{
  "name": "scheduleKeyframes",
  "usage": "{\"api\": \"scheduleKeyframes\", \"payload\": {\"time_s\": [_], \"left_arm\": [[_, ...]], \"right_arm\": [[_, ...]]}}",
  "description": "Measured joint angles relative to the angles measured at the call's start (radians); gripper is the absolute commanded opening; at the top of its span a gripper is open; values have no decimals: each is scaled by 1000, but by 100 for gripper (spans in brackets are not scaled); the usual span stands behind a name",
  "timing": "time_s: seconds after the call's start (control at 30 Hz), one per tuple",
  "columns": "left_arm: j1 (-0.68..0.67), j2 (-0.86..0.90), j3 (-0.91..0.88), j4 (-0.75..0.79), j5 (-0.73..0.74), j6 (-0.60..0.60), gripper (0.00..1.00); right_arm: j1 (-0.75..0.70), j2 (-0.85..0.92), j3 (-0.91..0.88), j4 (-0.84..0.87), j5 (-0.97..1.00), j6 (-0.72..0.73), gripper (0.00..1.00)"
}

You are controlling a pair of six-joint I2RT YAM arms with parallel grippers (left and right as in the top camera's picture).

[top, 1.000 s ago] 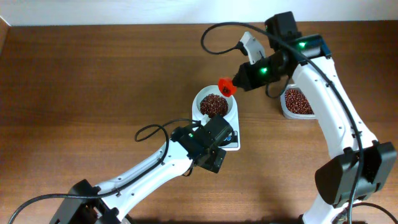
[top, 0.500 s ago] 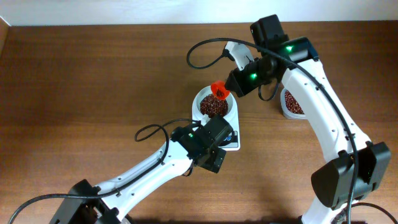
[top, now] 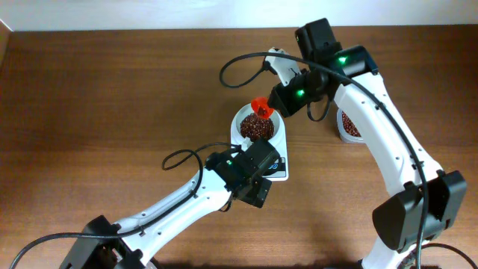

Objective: Scoop item into bowl and weigh 50g on scale
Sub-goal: 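Tip the scoop further over the bowl to drop final beans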

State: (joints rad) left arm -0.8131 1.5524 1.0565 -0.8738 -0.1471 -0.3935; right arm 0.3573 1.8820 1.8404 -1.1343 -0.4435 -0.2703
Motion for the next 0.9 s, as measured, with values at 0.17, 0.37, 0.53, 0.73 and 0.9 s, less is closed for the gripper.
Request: {"api": "scheduleKeyframes", "payload": {"time_s": [0.17, 0.37, 0.53, 0.73, 0.9], "left_arm": [[0, 0, 0, 0, 0, 0, 99], [0, 0, 0, 0, 0, 0, 99], [0, 0, 0, 0, 0, 0, 99], [0, 0, 0, 0, 0, 0, 99], [0, 0, 0, 0, 0, 0, 99]], "right_arm": [[10, 0, 0, -10, 16, -26, 4], [0, 0, 2, 36, 28, 80, 4], [-40, 0, 2, 35, -2, 181, 4], [-103, 0, 2, 20, -154, 227, 4], [-126, 0, 2, 20, -177, 245, 4]]}}
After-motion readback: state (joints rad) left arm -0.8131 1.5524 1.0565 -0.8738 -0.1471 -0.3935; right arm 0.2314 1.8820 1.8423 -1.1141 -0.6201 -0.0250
